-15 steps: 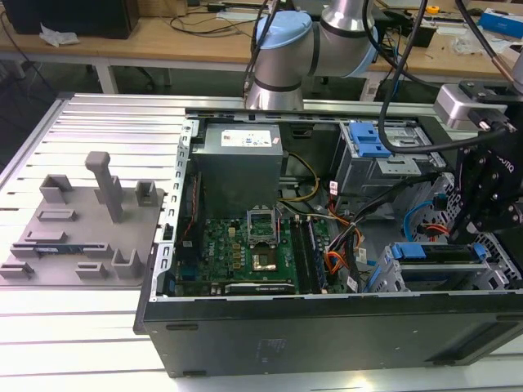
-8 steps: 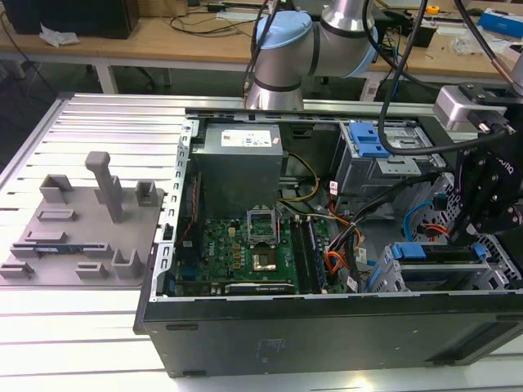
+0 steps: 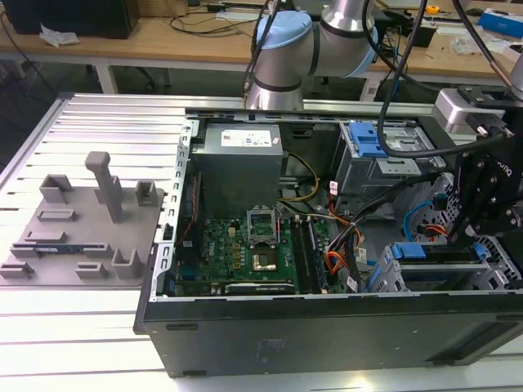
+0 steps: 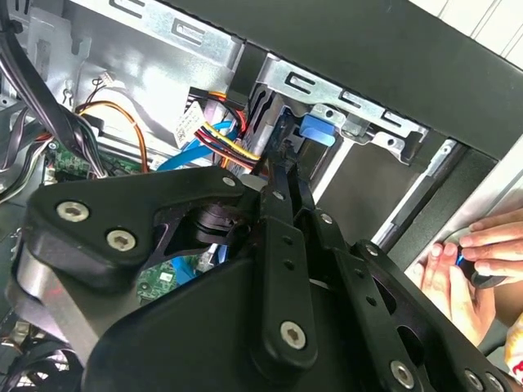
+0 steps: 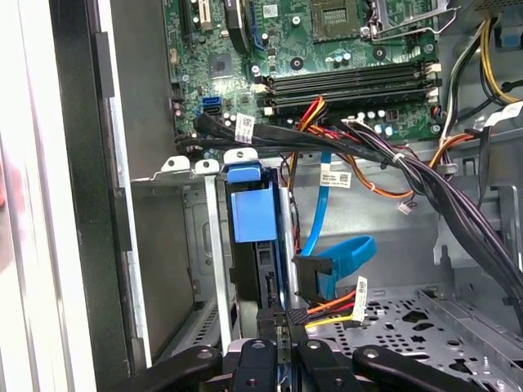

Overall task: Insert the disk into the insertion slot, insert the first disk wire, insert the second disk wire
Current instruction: 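Insert the first disk wire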

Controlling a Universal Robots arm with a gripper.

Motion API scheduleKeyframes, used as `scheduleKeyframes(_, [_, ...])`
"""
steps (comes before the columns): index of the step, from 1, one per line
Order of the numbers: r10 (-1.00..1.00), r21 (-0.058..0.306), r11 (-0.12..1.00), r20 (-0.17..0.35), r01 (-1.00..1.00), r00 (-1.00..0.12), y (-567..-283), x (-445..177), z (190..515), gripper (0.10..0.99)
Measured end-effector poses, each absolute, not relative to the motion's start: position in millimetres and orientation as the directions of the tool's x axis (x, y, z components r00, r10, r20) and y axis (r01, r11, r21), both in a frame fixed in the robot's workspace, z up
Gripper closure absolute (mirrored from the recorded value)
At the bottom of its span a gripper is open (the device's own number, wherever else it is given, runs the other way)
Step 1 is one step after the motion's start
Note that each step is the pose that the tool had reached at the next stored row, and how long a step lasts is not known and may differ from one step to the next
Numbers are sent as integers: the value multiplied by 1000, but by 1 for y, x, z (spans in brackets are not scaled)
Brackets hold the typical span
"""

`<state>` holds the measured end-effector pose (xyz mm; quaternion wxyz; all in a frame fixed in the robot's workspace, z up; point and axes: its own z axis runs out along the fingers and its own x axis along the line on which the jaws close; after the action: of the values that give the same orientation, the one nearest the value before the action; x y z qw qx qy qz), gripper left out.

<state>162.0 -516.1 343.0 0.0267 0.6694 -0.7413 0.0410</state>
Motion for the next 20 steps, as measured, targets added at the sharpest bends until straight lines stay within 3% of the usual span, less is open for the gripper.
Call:
scheduleKeyframes(13, [-990, -25, 101, 95, -995, -102, -518, 162, 337, 922])
scheduleKeyframes(14, [-990, -25, 101, 94, -995, -102, -518, 162, 335, 910])
scheduleKeyframes(17, [-990, -25, 101, 94, -995, -102, -518, 162, 336, 725])
scheduleKeyframes(20, [-990, -24, 101, 94, -995, -103, -518, 162, 339, 725])
